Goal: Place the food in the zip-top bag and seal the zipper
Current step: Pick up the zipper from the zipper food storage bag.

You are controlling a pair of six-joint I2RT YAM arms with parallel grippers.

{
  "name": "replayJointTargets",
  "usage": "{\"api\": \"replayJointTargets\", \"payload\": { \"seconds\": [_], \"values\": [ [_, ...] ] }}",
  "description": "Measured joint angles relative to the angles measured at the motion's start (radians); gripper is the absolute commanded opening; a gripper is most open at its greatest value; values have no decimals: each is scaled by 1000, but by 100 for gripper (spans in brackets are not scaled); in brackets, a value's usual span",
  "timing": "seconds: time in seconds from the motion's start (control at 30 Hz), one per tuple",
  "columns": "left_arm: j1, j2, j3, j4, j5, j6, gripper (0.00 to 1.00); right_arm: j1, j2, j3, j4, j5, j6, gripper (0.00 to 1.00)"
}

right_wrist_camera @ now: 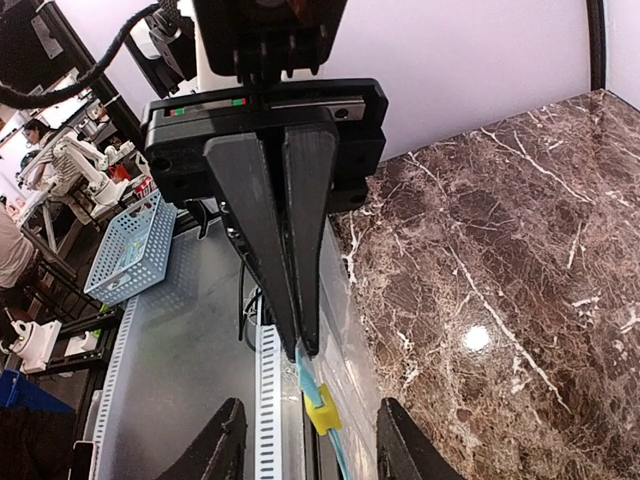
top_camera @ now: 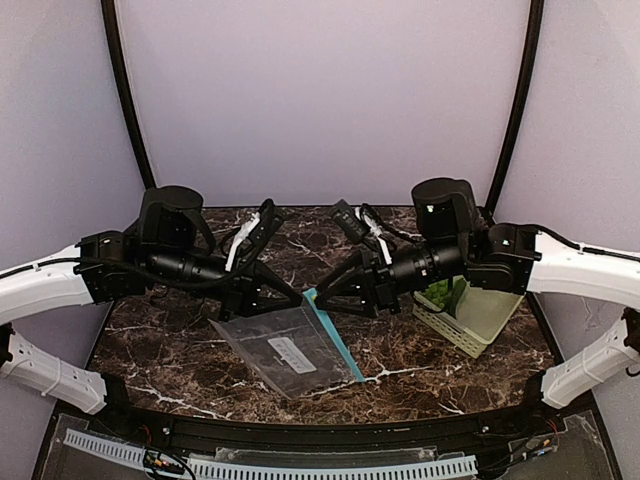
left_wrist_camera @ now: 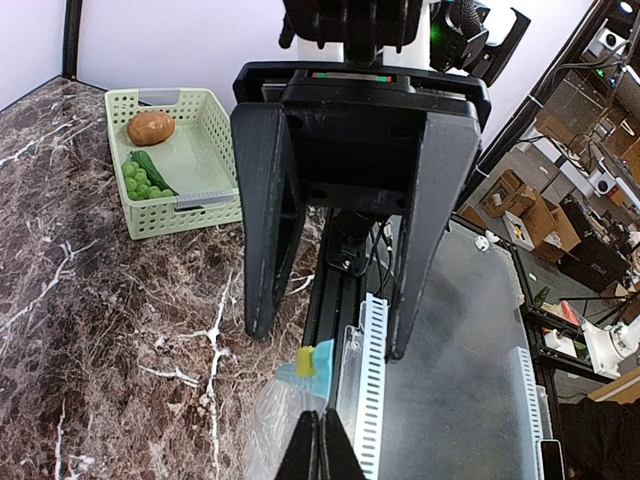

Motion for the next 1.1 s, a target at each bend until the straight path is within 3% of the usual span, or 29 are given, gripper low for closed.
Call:
{"api": "replayJointTargets", "payload": {
  "seconds": [0.17, 0.5, 0.73, 1.1],
  "values": [
    [0, 0, 0, 0, 0, -1, 1, 0, 24, -2, 3, 0, -3, 40],
    [0, 0, 0, 0, 0, -3, 1, 0, 57, -2, 12, -8, -7, 23],
    [0, 0, 0, 0, 0, -3, 1, 0, 58, -2, 26, -15, -8, 23],
    [0, 0, 0, 0, -6, -3, 1, 0, 58, -2, 38, -19, -3, 3]
  ]
}}
